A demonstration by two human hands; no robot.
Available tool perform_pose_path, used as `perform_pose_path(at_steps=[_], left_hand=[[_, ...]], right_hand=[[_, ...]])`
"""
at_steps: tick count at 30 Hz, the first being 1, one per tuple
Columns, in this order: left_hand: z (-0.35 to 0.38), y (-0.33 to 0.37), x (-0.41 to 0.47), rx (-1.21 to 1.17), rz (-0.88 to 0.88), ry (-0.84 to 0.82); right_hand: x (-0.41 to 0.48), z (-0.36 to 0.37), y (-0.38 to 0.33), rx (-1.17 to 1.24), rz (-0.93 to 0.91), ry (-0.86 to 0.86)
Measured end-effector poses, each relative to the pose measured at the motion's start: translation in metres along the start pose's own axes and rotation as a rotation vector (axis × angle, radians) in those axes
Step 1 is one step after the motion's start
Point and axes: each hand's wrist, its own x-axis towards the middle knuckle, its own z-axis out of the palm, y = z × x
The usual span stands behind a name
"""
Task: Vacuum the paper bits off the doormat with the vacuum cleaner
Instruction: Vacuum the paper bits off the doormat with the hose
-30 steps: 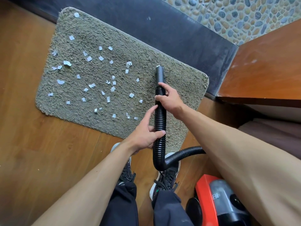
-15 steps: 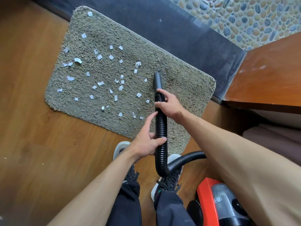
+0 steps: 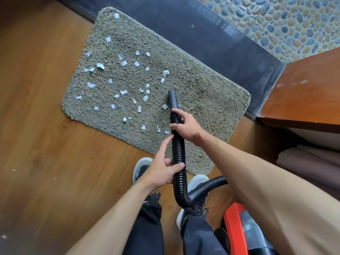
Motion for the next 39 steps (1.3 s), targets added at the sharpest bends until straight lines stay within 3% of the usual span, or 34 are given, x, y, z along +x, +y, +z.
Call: perform_pose_path(at_steps=[8,22,39], left_hand=[[0.011,-0.012,-0.018,0.020,-0.026,-0.029],[0.003,-0.056,-0.036,-0.038,0.034,0.071],[0.031,-0.073,-0.034,0.083,0.020,0.006]], right_hand=[[-0.022,0.003,0.016,-0.001,0.042,0.000],[-0.037,0.041,0.019,-0.068,-0.026,-0.072],[-0.060,0.018,0.066,0.167,0.016,-0.006]])
